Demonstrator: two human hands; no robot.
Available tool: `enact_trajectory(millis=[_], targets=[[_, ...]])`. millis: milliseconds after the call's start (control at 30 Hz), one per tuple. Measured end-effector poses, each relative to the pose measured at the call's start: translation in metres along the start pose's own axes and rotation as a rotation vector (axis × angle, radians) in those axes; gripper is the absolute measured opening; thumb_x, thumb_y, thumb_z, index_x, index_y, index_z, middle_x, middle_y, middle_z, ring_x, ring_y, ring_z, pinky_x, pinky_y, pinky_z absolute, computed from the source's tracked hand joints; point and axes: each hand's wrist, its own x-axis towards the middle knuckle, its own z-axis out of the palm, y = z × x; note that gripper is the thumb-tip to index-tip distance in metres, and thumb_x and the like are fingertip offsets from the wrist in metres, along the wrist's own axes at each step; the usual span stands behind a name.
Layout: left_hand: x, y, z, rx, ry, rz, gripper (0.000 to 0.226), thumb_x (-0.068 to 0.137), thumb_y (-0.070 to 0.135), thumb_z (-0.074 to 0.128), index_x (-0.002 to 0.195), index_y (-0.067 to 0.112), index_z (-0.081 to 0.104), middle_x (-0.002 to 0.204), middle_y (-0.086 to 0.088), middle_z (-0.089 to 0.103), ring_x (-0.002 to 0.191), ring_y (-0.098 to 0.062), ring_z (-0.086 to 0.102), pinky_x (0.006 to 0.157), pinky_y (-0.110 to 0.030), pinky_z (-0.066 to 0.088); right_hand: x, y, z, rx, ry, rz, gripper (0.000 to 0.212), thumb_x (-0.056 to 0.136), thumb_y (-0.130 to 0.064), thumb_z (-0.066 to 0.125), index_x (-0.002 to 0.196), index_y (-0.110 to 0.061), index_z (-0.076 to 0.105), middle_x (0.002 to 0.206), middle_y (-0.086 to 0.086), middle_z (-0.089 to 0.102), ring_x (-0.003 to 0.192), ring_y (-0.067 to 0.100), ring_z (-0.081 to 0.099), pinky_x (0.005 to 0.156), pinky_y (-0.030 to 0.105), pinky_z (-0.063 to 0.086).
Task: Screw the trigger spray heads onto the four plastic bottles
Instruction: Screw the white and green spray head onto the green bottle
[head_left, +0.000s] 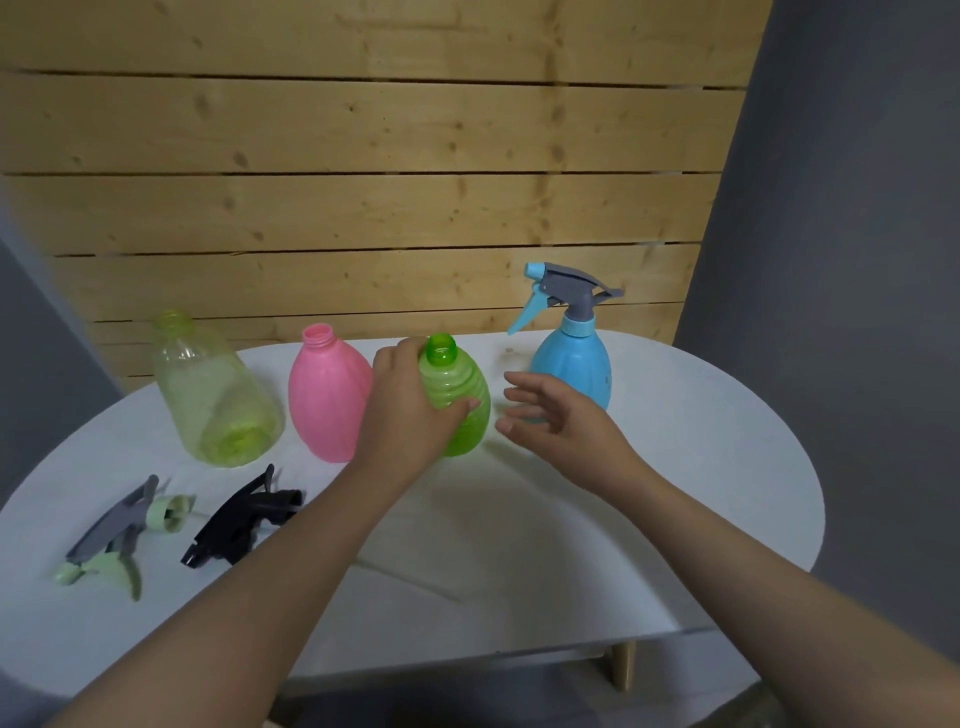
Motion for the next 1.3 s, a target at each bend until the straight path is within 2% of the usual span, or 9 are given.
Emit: enact_trajectory(millis=[67,200,367,433,567,733,933,1100,1300], targets=[[-0.003,0.000,-0.010,-0.121,-0.038,-0.045,0.065,0.064,0.025,0.081,0.120,0.021,0.049,0.114,0.001,0.053,0.102,-0.015,0.052,0.085,-0.027,0.045,-0.001,-0.002,0.003,-0.023,-0.072,-0.011,0.065,0.075,-0.023,0.075,0.133,-0.022,0.046,0.123,-0.006,0.055,0.108,0.004,0.056,0.087,0.010,0.046],[-0.015,0.000,-0.035,-0.414,-0.199,-0.193,0.053,0.065,0.025,0.081,0.111,0.020,0.056,0.104,0.009,0.062,0.086,-0.001,0.063,0.062,-0.010,0.049,-0.006,-0.007,0.009,-0.054,-0.214,-0.055,0.085,0.069,-0.029,0.079,0.141,-0.029,0.034,0.135,-0.011,0.048,0.119,0.006,0.050,0.099,0.020,0.042],[-0.032,-0.006,-0.061,-0.490,-0.361,-0.208,0.039,0.077,0.025,0.070,0.113,0.014,0.059,0.110,-0.002,0.067,0.091,-0.007,0.068,0.075,-0.018,0.053,-0.011,-0.016,0.023,0.013,-0.278,-0.049,0.079,0.064,-0.025,0.084,0.129,-0.038,0.042,0.116,-0.011,0.060,0.100,-0.004,0.059,0.081,0.013,0.049],[-0.036,-0.013,-0.071,-0.404,-0.387,-0.239,0.030,0.085,0.033,0.061,0.110,0.017,0.062,0.107,0.000,0.068,0.096,-0.012,0.066,0.080,-0.021,0.053,-0.012,-0.017,0.027,-0.035,-0.256,-0.045,0.075,0.063,-0.027,0.084,0.125,-0.041,0.044,0.113,-0.009,0.061,0.098,-0.001,0.059,0.079,0.013,0.049],[-0.046,-0.037,-0.098,-0.081,-0.513,-0.176,0.008,0.080,0.036,0.066,0.088,0.036,0.070,0.087,0.023,0.068,0.081,0.012,0.061,0.069,-0.008,0.043,-0.013,-0.018,0.022,-0.165,-0.276,-0.005,0.082,0.061,-0.035,0.085,0.130,-0.040,0.042,0.120,-0.005,0.057,0.108,0.011,0.056,0.092,0.026,0.048],[-0.057,-0.062,-0.114,0.279,-0.682,-0.077,0.034,0.070,0.042,0.074,0.103,0.035,0.069,0.105,0.010,0.055,0.101,-0.009,0.050,0.089,-0.025,0.041,-0.014,-0.018,0.014,-0.285,-0.374,0.011,0.085,0.059,-0.039,0.085,0.130,-0.048,0.039,0.123,-0.011,0.053,0.105,0.004,0.053,0.085,0.019,0.044],[-0.059,-0.066,-0.113,0.277,-0.621,-0.040,0.038,0.069,0.034,0.078,0.105,0.031,0.067,0.110,-0.001,0.045,0.111,-0.015,0.037,0.092,-0.022,0.033,-0.019,-0.017,0.007,-0.330,-0.431,0.017,0.085,0.059,-0.042,0.084,0.129,-0.051,0.037,0.127,-0.013,0.050,0.115,0.007,0.048,0.086,0.017,0.040],[-0.056,-0.067,-0.109,0.339,-0.609,-0.049,0.038,0.066,0.039,0.078,0.102,0.029,0.069,0.115,-0.001,0.046,0.117,-0.018,0.036,0.102,-0.033,0.033,-0.020,-0.019,0.001,-0.327,-0.445,0.007,0.089,0.051,-0.053,0.078,0.129,-0.056,0.035,0.132,-0.016,0.046,0.117,0.004,0.043,0.081,0.006,0.035],[-0.054,-0.071,-0.106,0.398,-0.653,-0.032,0.042,0.070,0.046,0.073,0.108,0.030,0.064,0.121,0.006,0.047,0.117,-0.014,0.036,0.094,-0.027,0.026,-0.022,-0.016,-0.018,-0.334,-0.437,0.009,0.086,0.049,-0.054,0.079,0.121,-0.066,0.035,0.133,-0.018,0.044,0.121,0.003,0.041,0.087,0.013,0.034]])
